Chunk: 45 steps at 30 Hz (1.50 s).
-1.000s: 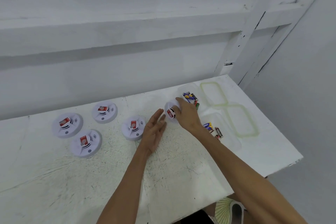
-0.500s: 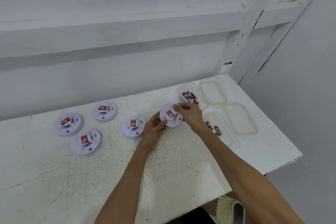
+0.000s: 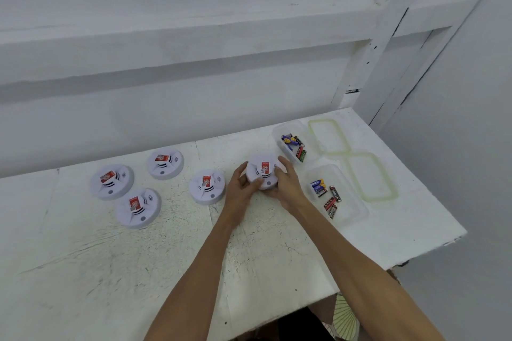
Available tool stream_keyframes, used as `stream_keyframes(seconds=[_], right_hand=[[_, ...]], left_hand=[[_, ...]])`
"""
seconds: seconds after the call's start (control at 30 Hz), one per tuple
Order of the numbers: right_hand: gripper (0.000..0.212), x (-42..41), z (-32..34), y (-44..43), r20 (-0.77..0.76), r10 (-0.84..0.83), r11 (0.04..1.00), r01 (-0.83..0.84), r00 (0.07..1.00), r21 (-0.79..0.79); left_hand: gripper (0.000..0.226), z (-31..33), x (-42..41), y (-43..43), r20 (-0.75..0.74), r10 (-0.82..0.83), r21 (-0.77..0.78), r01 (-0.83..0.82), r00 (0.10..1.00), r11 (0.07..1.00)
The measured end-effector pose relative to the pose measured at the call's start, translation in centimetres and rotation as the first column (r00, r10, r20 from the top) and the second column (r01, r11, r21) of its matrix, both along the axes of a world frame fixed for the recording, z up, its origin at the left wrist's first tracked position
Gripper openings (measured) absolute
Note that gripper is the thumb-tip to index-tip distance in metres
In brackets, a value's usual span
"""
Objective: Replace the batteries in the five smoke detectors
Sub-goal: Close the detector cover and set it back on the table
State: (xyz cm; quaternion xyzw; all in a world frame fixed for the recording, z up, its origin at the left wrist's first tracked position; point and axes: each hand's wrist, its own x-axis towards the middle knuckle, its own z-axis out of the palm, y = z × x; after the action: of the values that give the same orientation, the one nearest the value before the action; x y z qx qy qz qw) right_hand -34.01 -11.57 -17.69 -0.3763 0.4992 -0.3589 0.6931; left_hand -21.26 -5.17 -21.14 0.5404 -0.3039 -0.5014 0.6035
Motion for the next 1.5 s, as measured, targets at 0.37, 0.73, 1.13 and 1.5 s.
stream_keyframes(seconds=[0.37,0.73,1.13,1.5], right_hand=[[0.035,-1.7,-1.2,0.5,0.068,0.058,0.996,-0.053,0.996,-0.073],[0.033,-1.8,-1.6,0.2,0.131,0.024,1.000,-0.026,0.991,0.013],[0.030,-1.4,-2.0,-0.1,0.104,-0.001,1.000,0.000,0.995,0.005],[0.030,-1.3,-2.7,-0.4,0.074,-0.034,0.999,0.034,0.997,-0.002]], left_hand=[[0.087,-0.5,-0.2,-0.3,0.274,-0.086,0.010,0.087,0.958,0.996],[0.093,-0.8,0.3,-1.5,0.277,-0.122,0.060,0.109,0.953,0.992],[0.100,-1.0,0.1,-2.2,0.342,-0.158,0.088,0.136,0.926,0.987],[0.113,-0.8,0.1,-2.2,0.356,-0.178,0.084,0.159,0.917,0.984]])
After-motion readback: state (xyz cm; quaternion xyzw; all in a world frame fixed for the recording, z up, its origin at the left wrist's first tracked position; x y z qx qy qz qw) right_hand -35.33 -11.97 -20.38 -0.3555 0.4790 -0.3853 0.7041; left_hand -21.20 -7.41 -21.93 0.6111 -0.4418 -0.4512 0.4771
